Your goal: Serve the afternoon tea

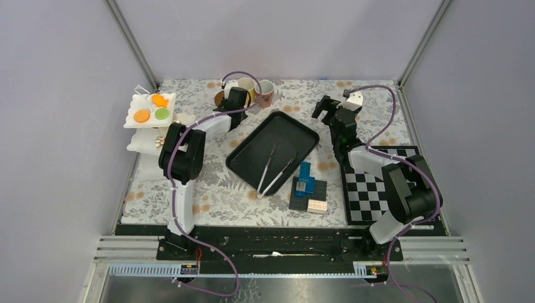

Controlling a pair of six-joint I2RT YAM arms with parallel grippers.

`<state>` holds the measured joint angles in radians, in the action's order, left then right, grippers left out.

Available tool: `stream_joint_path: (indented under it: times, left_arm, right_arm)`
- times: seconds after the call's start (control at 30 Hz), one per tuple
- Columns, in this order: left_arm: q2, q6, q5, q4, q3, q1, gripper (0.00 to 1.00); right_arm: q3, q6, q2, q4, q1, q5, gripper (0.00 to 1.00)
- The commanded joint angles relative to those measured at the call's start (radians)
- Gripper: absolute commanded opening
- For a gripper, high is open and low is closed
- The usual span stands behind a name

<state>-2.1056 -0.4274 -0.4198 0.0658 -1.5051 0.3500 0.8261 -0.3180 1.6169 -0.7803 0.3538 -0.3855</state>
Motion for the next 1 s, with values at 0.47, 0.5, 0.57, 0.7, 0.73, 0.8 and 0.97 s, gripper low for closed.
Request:
stream_joint_path:
  times: [0.47, 0.5, 0.57, 0.7, 0.73, 0.8, 0.97]
  left_arm:
    - [-0.066, -0.036, 0.017, 0.083, -0.043, -0.032, 0.24]
    - [-0.065, -0.047, 0.015, 0.097, -0.041, -0.035, 0.24]
    - [-0.068, -0.069, 0.014, 0.133, -0.047, -0.038, 0.24]
    - [-0.058, -0.103, 0.003, 0.195, -0.031, -0.044, 0.21]
    - [-0.052, -0.109, 0.0, 0.205, -0.024, -0.046, 0.21]
    - [-0.028, -0.125, -0.018, 0.218, -0.006, -0.047, 0.21]
    - [0.002, -0.123, -0.019, 0.246, 0.01, -0.066, 0.21]
  right_arm:
    - [-0.001, 0.006, 0.034, -0.087, -0.013, -0.013, 1.0]
    - [0.001, 0.004, 0.036, -0.084, -0.013, -0.012, 1.0]
    - [0.004, 0.003, 0.037, -0.079, -0.015, -0.007, 1.0]
    - [0.005, 0.001, 0.036, -0.073, -0.017, -0.001, 1.0]
    - [0.005, 0.001, 0.035, -0.071, -0.019, -0.002, 1.0]
    - [0.005, 0.002, 0.033, -0.07, -0.02, -0.001, 1.0]
    - [0.004, -0.007, 0.029, -0.063, -0.028, 0.004, 1.0]
